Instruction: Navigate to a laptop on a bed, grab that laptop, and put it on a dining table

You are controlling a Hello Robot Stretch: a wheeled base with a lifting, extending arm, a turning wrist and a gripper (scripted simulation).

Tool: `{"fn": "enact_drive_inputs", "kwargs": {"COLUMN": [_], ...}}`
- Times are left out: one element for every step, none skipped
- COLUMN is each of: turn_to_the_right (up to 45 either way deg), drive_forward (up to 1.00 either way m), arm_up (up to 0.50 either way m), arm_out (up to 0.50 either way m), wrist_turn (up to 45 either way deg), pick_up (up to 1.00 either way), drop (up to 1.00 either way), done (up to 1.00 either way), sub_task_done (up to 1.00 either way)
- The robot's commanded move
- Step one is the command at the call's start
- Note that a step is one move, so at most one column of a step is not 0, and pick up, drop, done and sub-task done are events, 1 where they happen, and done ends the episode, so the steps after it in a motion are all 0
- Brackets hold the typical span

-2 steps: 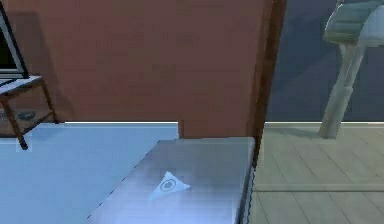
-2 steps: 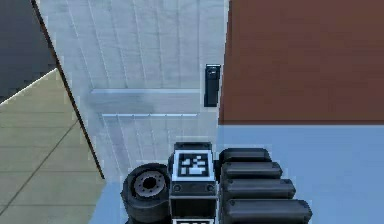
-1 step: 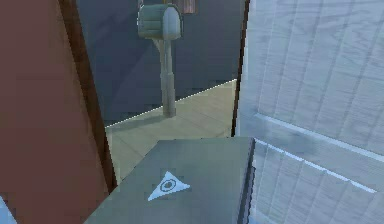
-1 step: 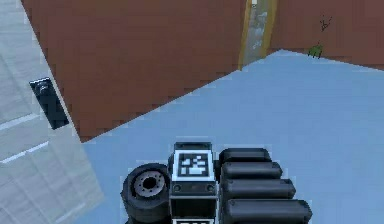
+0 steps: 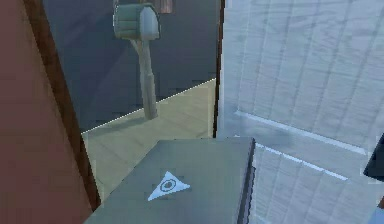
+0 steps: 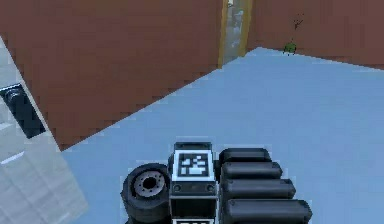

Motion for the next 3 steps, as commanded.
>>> {"fn": "enact_drive_inputs", "kwargs": {"turn_to_the_right": [0.0,21.0,0.0], "drive_forward": [0.15,0.00,0.15], "arm_up": [0.00,0.00,0.00], "arm_out": [0.00,0.00,0.00], "wrist_turn": [0.0,0.0,0.0], "pick_up": [0.00,0.00,0.00], "drop": [0.00,0.00,0.00], "done": [0.00,0.00,0.00], "sub_task_done": [0.00,0.00,0.00]}}
